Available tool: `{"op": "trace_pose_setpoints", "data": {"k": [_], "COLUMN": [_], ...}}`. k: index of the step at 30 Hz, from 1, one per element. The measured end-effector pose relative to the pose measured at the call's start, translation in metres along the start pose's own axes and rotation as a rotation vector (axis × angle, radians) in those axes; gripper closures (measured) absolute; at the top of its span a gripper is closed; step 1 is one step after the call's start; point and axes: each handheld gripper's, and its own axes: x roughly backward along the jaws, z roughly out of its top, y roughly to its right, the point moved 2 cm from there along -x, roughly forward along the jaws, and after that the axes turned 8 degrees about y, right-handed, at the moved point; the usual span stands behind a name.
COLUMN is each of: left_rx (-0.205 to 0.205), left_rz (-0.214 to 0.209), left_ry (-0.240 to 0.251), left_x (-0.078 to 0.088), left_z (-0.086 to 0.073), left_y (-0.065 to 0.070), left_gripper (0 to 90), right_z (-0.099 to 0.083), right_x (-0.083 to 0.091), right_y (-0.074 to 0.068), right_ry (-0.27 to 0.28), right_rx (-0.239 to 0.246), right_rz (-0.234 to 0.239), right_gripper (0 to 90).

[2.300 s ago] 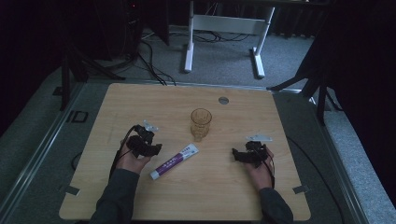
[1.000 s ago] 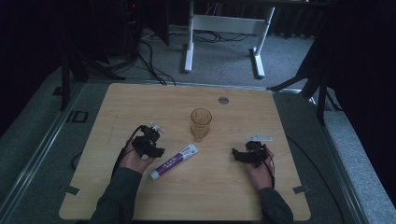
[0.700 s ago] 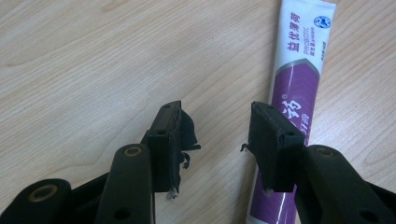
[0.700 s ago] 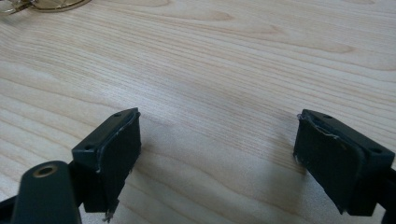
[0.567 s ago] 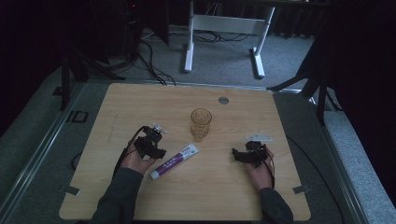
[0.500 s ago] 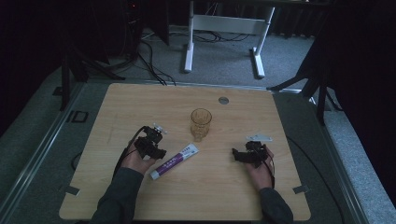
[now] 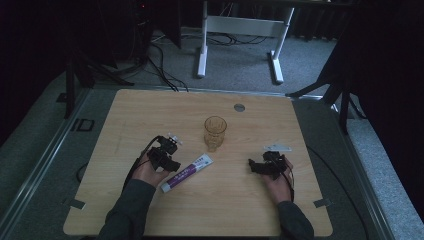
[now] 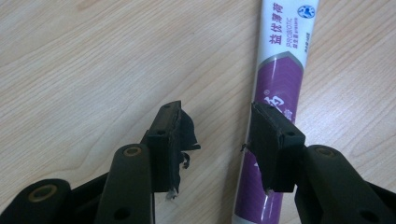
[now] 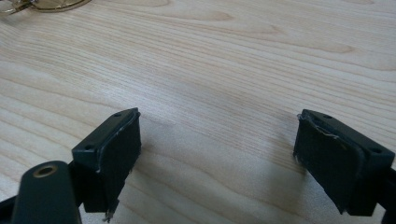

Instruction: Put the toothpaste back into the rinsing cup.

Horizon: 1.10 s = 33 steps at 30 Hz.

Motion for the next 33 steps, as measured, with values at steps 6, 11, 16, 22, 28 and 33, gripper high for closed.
{"op": "trace_pose_setpoints", "data": {"k": [6,11,16,22,28,33], "left_rx": [-0.007,-0.021,-0.024,-0.032,-0.035,-0.043], "left_rz": [-0.008,-0.009,-0.010,-0.015,-0.021,-0.026], "left_ry": [-0.014,-0.026,-0.035,-0.045,-0.060,-0.076], "left_x": [0.000,-0.001,-0.001,-0.002,-0.003,-0.004], "left_z": [0.002,0.005,0.009,0.013,0.016,0.017], "left_y": [0.004,0.007,0.009,0.012,0.014,0.015], "left_gripper": [54.7,55.3,55.4,56.5,56.9,57.0], "right_z": [0.000,0.000,0.000,0.000,0.000,0.000], "right_x": [0.000,0.000,0.000,0.000,0.000,0.000], "right_y": [0.000,0.000,0.000,0.000,0.000,0.000], "right_ry": [0.001,0.000,0.000,0.000,0.000,-0.001], "right_rx": [0.001,0.000,0.000,0.000,0.001,0.000], "right_rz": [0.000,0.000,0.000,0.000,0.000,0.000], "right_gripper": [14.7,14.7,14.8,14.7,14.7,14.7]}}
